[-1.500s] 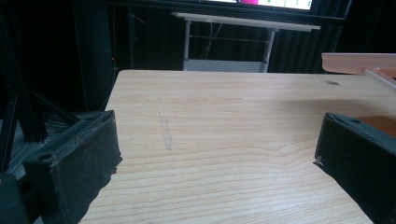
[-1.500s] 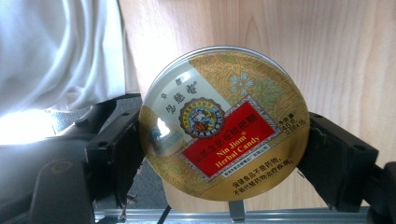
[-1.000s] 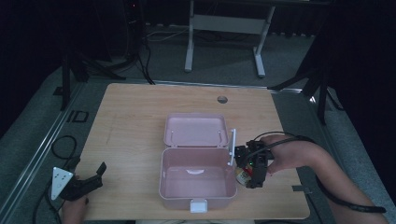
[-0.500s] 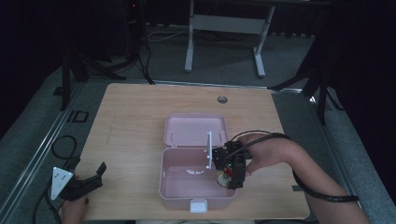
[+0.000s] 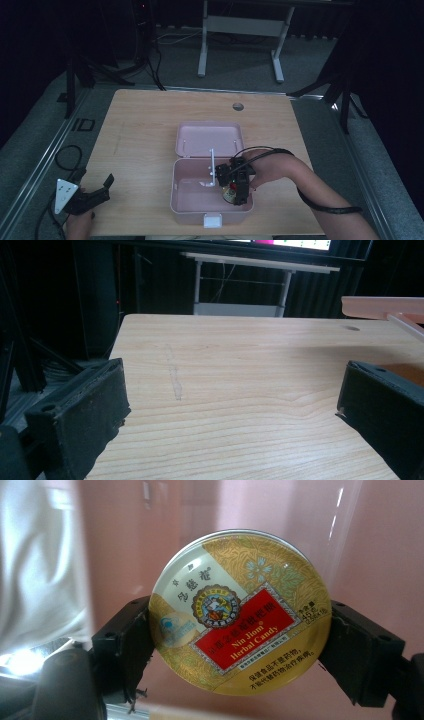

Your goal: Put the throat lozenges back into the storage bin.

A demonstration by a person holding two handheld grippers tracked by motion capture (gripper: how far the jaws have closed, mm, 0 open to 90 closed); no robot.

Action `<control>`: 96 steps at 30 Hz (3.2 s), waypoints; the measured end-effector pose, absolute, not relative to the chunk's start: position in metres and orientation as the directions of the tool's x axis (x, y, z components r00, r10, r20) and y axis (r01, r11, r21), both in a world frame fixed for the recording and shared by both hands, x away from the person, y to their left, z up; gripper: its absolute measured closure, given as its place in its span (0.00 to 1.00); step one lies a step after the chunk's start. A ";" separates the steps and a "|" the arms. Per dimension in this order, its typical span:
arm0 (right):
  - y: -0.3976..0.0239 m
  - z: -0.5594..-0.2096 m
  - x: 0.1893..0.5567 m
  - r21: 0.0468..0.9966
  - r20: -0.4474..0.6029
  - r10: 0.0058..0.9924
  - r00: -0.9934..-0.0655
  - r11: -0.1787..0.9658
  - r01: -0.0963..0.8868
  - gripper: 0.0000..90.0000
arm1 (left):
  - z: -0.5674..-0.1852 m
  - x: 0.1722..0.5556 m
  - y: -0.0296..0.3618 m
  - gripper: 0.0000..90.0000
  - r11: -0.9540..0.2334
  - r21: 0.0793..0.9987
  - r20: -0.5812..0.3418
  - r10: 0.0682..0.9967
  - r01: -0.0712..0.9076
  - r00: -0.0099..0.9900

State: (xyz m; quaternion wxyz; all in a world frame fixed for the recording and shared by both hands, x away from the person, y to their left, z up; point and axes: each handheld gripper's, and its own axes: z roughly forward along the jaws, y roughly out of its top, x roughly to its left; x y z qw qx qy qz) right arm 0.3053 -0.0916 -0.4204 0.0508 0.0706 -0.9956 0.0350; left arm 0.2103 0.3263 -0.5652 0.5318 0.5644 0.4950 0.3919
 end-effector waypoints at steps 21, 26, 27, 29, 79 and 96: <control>-0.080 -0.475 0.311 -0.139 0.150 -0.146 -0.978 0.976 -0.167 0.22 | -0.565 0.211 0.326 0.00 0.055 0.988 -0.085 0.975 0.146 0.205; -0.082 -0.486 0.310 -0.186 0.185 -0.137 -0.973 0.968 -0.171 0.22 | -0.565 0.211 0.326 0.00 0.049 0.988 -0.080 0.975 0.148 0.208; -0.082 -0.487 0.310 -0.188 0.190 -0.138 -0.972 0.967 -0.174 0.22 | -0.565 0.211 0.326 0.00 0.049 0.988 -0.080 0.975 0.148 0.207; -0.083 -0.488 0.309 -0.188 0.194 -0.140 -0.971 0.966 -0.176 0.22 | -0.565 0.211 0.326 0.00 0.049 0.988 -0.080 0.975 0.148 0.208; -0.280 -0.468 0.345 0.424 -0.067 0.305 -0.950 0.871 0.249 0.14 | -0.565 0.211 0.325 0.00 0.043 0.988 -0.072 0.977 0.146 0.201; -0.321 -0.542 0.365 0.748 -0.166 0.730 -0.662 0.531 0.398 0.13 | -0.565 0.211 0.325 0.00 0.047 0.988 -0.076 0.977 0.146 0.200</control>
